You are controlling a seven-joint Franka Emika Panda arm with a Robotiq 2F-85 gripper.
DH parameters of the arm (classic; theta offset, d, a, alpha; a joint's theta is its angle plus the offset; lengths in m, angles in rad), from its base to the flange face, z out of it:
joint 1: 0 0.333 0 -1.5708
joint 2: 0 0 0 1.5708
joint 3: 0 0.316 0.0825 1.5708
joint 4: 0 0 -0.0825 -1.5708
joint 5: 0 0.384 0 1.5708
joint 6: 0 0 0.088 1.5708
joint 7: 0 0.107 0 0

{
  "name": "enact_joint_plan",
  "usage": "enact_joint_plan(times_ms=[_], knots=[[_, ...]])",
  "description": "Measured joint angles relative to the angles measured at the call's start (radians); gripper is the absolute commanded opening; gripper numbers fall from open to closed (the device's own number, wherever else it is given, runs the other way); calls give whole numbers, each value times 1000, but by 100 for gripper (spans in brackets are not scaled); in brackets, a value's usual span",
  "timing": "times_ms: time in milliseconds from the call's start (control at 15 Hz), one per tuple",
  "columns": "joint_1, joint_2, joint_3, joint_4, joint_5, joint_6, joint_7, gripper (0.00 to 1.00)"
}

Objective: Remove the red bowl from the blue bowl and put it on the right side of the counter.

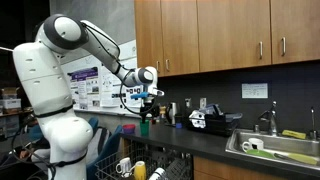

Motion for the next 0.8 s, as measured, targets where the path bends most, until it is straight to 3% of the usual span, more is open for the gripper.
enact_joint_plan(times_ms=[800], knots=[[19, 0, 15, 1, 15, 4, 52, 100]])
